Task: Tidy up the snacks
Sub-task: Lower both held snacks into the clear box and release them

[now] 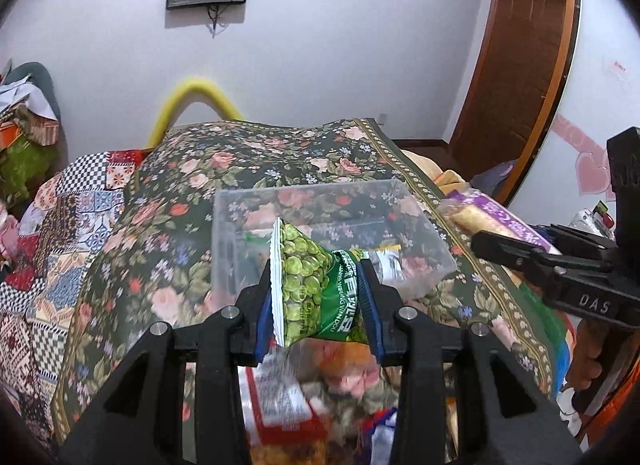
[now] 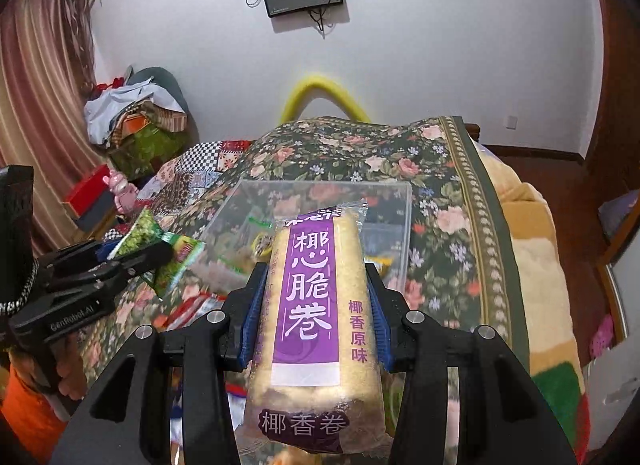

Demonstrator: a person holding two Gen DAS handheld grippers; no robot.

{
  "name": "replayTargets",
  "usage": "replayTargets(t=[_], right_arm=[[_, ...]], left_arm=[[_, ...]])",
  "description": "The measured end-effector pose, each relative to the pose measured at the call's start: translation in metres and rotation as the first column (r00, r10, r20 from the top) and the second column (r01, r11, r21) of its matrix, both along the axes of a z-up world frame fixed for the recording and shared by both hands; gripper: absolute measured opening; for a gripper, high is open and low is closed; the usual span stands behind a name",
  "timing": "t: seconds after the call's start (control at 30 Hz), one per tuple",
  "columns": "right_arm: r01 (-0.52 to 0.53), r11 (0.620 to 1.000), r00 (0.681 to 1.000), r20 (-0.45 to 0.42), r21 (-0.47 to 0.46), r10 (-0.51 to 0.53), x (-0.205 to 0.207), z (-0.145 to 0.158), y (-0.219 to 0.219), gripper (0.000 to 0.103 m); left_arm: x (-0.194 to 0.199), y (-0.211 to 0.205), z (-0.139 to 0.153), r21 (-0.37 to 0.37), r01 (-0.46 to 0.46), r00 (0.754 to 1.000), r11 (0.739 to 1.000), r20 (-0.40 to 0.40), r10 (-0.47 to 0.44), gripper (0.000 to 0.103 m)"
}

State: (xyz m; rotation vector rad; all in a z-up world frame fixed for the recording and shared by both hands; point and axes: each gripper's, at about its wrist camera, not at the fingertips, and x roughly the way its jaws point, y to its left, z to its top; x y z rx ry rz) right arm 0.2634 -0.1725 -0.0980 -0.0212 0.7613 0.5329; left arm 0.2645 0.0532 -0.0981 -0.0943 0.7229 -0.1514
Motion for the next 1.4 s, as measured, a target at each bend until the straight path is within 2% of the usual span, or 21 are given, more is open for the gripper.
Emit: replayTargets(t=[0.17,0.5,0.87,0.97,1.1,1.3,1.4], right_arm=[[-0.002,1.0,1.0,-0.022,-0.005,0.001,0.026,-0.009,0.011,0.042],[0.0,0.998,0.995,-0.104,-0.069,-0.007,0.071,-0.041,0.031,0.042],[-0.05,0.989,0.982,-0.187,-0.139,0.023,0.09,-0.071,0.043,0.042],[-0.051,0.99,0.98,-0.197,-0.135,0.024,0.09,-0.073,0.043,0.042],[-0.046,0.99,0.985,-0.168,-0.134,0.023,0.088,-0.063,0.042,0.043],[-0.029,0.993,0.993,-0.117,-0.114,0.016,0.075,-0.041,0.033,0.047],[-0.023,0.994,0.996,-0.093,-0.106,0.013,0.064,-0.028,0.026,0.047]], left_arm=[[0.032,-0.004,-0.011,0.006,0.012,0.999,1.0,-0.034,-0.011,0.038],[0.087,-0.01,-0.053,0.038,0.029,0.988,0.999,-0.154,-0.023,0.038],[0.113,-0.01,-0.081,0.022,0.024,0.973,0.999,-0.231,-0.019,0.039],[0.113,-0.007,-0.081,0.005,0.014,0.971,1.0,-0.238,-0.013,0.041],[0.106,-0.003,-0.073,-0.001,0.008,0.976,1.0,-0.218,-0.008,0.044],[0.08,-0.002,-0.043,0.018,0.008,0.988,1.0,-0.158,-0.005,0.045],[0.063,0.001,-0.028,0.021,0.008,0.992,1.0,-0.129,-0.005,0.05]])
